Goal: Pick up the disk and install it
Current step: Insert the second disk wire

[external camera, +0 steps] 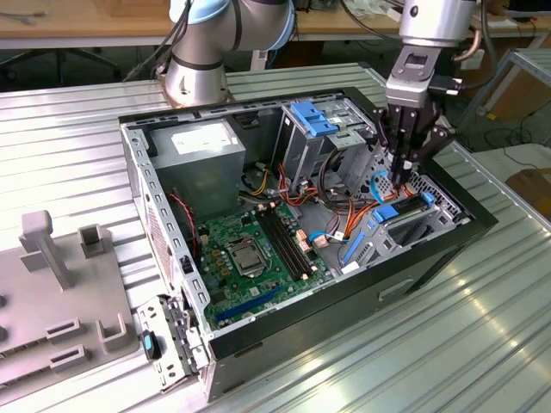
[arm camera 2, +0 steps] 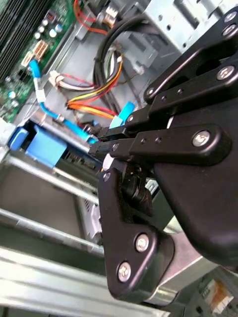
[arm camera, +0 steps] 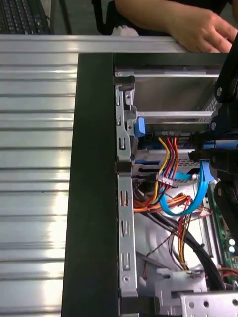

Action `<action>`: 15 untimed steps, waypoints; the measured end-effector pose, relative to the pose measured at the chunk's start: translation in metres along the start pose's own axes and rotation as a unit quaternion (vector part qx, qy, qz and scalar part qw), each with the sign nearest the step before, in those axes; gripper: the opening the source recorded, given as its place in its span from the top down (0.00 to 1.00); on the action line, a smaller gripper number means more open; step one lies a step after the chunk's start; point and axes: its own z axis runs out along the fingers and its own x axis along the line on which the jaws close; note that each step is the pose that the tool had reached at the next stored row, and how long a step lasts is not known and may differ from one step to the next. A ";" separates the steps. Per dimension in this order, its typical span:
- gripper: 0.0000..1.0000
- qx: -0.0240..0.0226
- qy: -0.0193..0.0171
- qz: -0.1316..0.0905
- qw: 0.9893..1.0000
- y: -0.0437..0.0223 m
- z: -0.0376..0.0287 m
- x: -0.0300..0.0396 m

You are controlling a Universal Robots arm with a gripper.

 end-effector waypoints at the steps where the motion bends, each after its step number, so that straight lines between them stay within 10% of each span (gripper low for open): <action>1: 0.84 -0.001 0.007 0.000 1.000 0.0001 0.0003 -0.0009; 10: 0.84 -0.031 0.042 0.010 0.999 -0.0029 0.0034 -0.0092; 15: 0.84 -0.033 0.051 0.010 0.998 -0.0052 0.0047 -0.0122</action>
